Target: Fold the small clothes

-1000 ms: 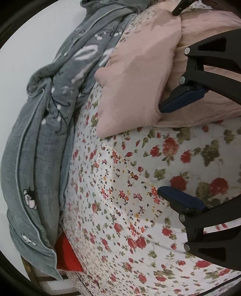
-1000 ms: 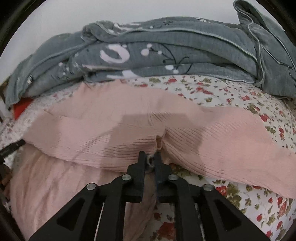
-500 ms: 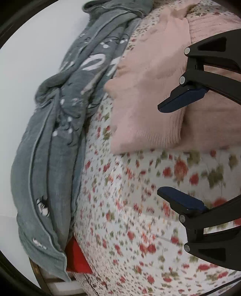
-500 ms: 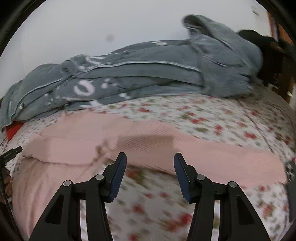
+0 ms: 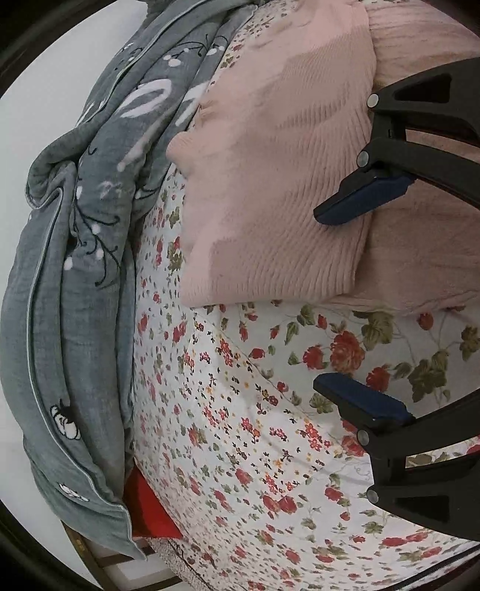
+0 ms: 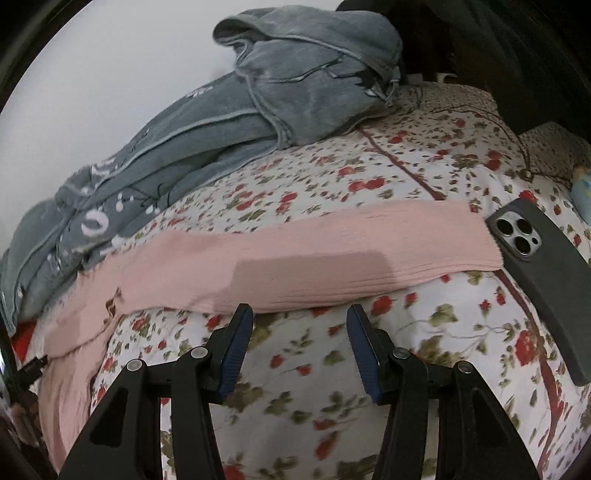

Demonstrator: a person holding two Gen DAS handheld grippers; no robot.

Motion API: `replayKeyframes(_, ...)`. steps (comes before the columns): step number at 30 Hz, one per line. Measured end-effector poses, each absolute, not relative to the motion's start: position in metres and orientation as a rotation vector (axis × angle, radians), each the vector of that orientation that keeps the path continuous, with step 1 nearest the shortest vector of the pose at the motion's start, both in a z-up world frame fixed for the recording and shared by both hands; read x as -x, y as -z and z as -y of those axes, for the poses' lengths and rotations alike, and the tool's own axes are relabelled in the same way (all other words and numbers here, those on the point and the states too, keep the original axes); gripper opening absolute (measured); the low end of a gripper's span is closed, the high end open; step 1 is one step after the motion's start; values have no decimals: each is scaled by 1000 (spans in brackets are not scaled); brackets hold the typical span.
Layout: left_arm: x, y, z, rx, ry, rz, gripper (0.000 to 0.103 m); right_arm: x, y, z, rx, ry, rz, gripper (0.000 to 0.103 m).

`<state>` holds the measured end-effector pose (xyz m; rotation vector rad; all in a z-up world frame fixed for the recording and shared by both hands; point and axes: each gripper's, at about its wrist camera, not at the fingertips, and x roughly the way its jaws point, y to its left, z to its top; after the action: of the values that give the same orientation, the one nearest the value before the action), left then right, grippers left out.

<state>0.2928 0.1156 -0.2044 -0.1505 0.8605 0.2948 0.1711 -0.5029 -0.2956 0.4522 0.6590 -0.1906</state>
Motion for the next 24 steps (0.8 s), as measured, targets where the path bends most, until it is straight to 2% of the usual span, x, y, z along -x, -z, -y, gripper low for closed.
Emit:
replayKeyframes(17,-299,207,-116,154,-310,-877,86,-176,299,564,-615,303,-591,42)
replayKeyframes(18,-299,207,-116,155,-309,-877,86,-176,299,565,-612,314,-583,33)
replayKeyframes(19,-299,207,-116,157,-307,-876,86,-177,299,566,-599,336,-582,12)
replayKeyframes(20,-299,207,-116,161,-304,-875,86,-179,299,565,-574,359,-591,6)
replayKeyframes(24,-293,203,-120,198,-271,-858,86,-176,281,548,-487,393,-530,6)
